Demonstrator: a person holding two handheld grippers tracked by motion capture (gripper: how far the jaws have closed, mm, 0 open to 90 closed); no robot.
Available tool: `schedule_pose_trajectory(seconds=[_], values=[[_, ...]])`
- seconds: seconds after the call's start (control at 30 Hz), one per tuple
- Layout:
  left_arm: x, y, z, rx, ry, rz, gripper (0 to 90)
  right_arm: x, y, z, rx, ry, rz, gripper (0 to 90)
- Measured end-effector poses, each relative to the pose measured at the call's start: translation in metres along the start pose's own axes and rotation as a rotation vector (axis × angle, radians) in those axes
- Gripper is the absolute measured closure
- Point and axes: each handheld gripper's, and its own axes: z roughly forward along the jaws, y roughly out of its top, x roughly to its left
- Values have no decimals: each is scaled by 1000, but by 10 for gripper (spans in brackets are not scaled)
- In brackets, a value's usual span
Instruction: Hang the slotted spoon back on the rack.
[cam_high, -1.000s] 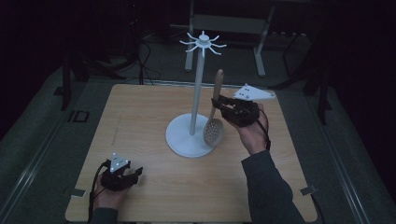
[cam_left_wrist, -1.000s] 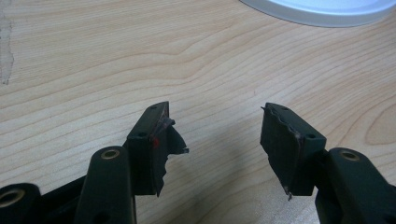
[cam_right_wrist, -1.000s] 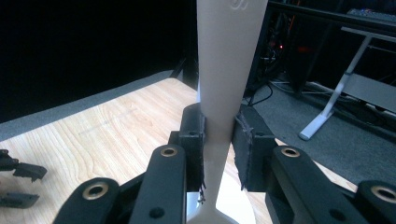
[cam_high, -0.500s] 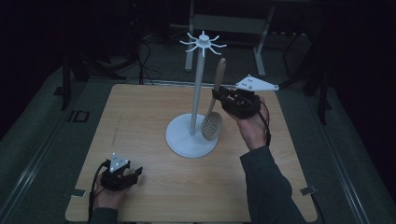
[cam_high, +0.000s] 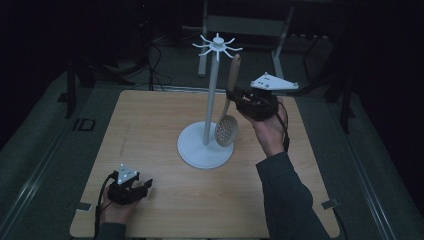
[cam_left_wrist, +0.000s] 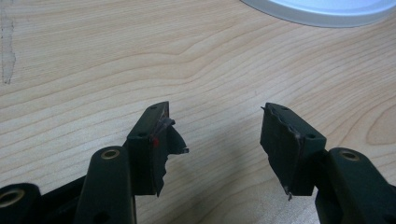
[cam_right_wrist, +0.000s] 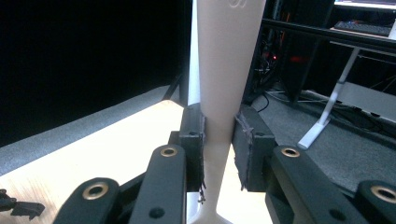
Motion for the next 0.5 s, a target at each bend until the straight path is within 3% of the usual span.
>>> schedule_pose_trajectory(seconds=[0.5], values=[[0,0,0,-2,1,-2,432,-1,6,8,22,8,3,745]])
